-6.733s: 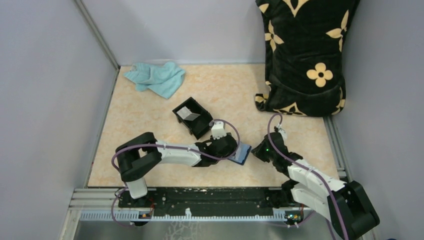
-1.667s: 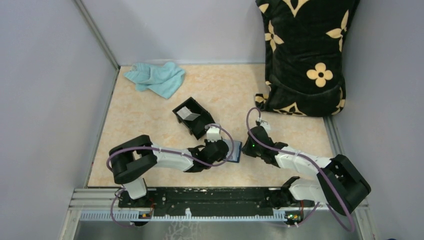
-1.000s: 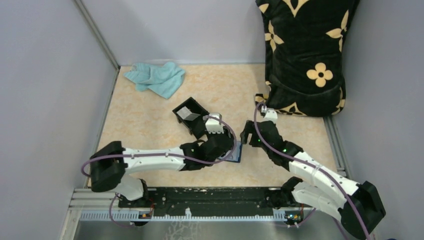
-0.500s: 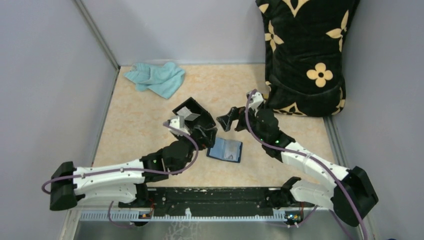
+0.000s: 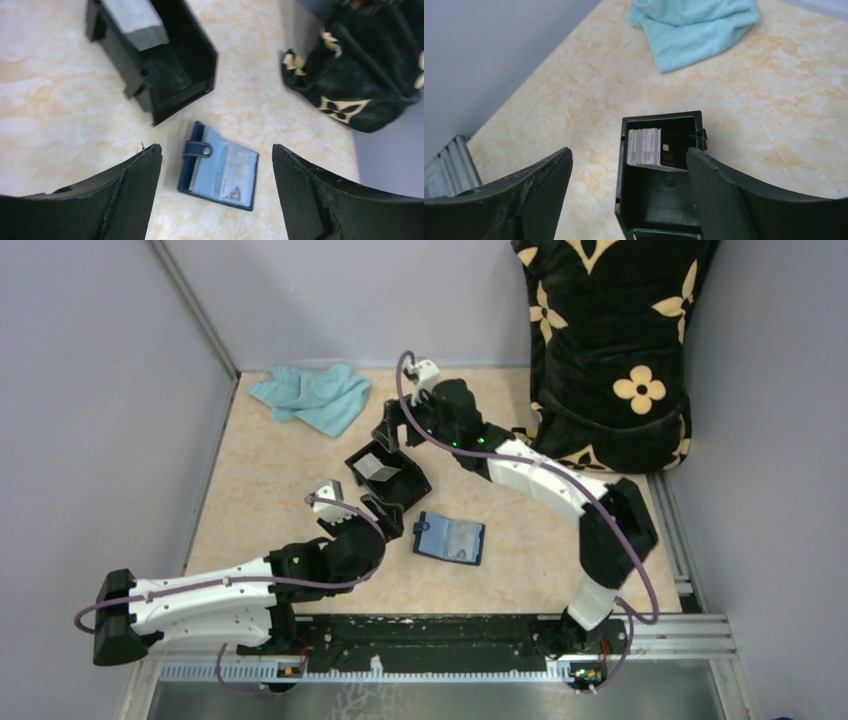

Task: Put the credit cards into the card holder
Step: Pick up the credit card from the storage box.

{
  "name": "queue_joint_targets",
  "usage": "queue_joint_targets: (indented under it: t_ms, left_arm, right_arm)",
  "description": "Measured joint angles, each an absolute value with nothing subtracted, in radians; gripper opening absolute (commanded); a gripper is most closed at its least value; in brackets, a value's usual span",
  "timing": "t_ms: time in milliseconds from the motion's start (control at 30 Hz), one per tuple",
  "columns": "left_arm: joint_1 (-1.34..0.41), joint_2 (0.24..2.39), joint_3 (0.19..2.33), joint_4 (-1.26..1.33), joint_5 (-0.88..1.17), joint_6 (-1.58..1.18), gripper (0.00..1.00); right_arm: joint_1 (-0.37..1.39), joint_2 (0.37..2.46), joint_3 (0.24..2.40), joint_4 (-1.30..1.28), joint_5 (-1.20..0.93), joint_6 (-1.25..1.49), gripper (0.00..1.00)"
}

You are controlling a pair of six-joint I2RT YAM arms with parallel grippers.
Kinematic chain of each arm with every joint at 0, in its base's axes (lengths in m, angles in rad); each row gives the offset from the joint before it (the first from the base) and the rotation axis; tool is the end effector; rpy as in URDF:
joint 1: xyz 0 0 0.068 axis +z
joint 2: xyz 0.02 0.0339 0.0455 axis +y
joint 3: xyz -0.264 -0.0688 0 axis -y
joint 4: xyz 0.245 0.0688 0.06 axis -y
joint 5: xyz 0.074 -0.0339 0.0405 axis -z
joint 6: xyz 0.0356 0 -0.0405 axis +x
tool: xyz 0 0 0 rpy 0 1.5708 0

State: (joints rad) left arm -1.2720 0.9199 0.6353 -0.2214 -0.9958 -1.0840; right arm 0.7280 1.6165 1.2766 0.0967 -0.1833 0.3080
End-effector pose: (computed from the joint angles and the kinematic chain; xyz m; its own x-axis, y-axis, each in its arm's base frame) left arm 0.0856 -0.1763 0.2671 -0.3351 -0.5448 -0.7687 0.0159 0.8125 -0.5828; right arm 0.2860 0.2636 0.3259 -0.4097 0.0341 -0.9116 -0.6948 0.6359 0.3361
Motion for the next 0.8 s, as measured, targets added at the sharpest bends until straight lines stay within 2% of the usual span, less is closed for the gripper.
queue_joint_targets:
  t_ms: [200, 433, 667, 800]
  left_arm:
    - [-1.272, 0.952, 0.692, -0.625, -1.026, -1.507, 0.84]
    - [-1.272, 0.960, 0.682, -0.849, -1.040, -1.806, 0.81]
    - [-1.245, 1.038, 0.679, -0.943, -1.048, -1.929, 0.82]
    - [-1.199, 1.057, 0.678, -0.892, -1.053, -1.811, 0.85]
  right_arm:
    - [0.739, 1.868, 1.564, -0.109, -0.182, 0.218, 0.76]
    - [0.759, 2.055, 1.707, -0.282, -0.191, 0.169, 0.66]
    - [0.764, 2.158, 1.825, -0.380, -0.210, 0.149, 0.61]
    - [0.764, 2.194, 1.873, -0.399, -0.215, 0.144, 0.59]
